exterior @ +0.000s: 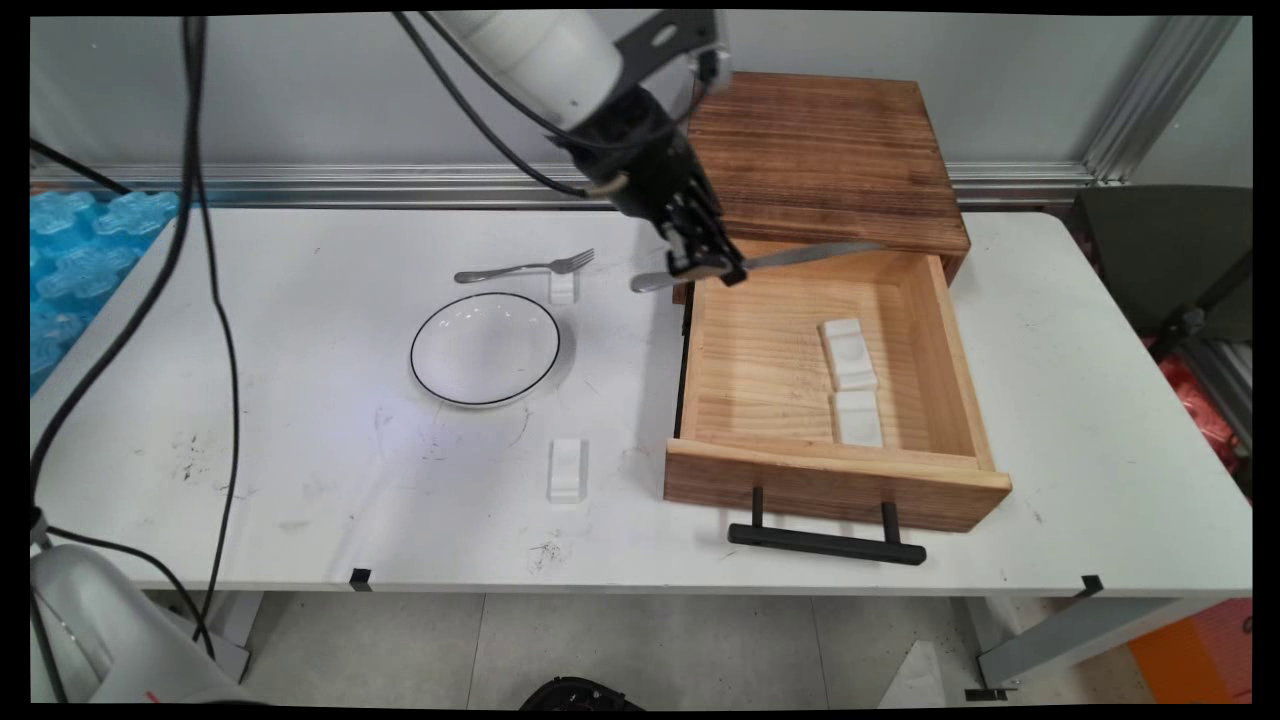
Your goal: Place the picked object into the drawer
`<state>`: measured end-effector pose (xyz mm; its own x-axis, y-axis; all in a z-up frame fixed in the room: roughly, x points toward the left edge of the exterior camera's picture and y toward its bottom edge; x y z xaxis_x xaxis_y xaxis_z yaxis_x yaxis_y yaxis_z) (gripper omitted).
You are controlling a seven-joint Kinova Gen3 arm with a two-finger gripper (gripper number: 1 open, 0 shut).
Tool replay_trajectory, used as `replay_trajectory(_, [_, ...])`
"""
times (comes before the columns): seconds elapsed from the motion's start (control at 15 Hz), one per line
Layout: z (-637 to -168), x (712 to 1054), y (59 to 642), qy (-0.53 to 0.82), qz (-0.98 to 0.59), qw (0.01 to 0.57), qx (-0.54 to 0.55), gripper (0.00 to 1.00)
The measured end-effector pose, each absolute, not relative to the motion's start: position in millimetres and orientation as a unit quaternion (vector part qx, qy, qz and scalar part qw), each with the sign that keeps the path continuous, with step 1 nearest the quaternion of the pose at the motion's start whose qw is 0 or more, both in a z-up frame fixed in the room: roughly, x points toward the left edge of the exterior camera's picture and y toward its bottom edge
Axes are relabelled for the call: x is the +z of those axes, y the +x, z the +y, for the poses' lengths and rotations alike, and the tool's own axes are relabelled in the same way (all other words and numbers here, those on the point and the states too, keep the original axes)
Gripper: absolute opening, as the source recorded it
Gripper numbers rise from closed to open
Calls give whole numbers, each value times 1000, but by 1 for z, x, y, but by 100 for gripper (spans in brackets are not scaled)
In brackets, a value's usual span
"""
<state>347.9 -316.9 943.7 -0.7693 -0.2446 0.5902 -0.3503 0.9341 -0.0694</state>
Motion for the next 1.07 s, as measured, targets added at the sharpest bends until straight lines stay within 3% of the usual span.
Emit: replay_trajectory(1.07, [-317,871,272,146,-936,310,75,0])
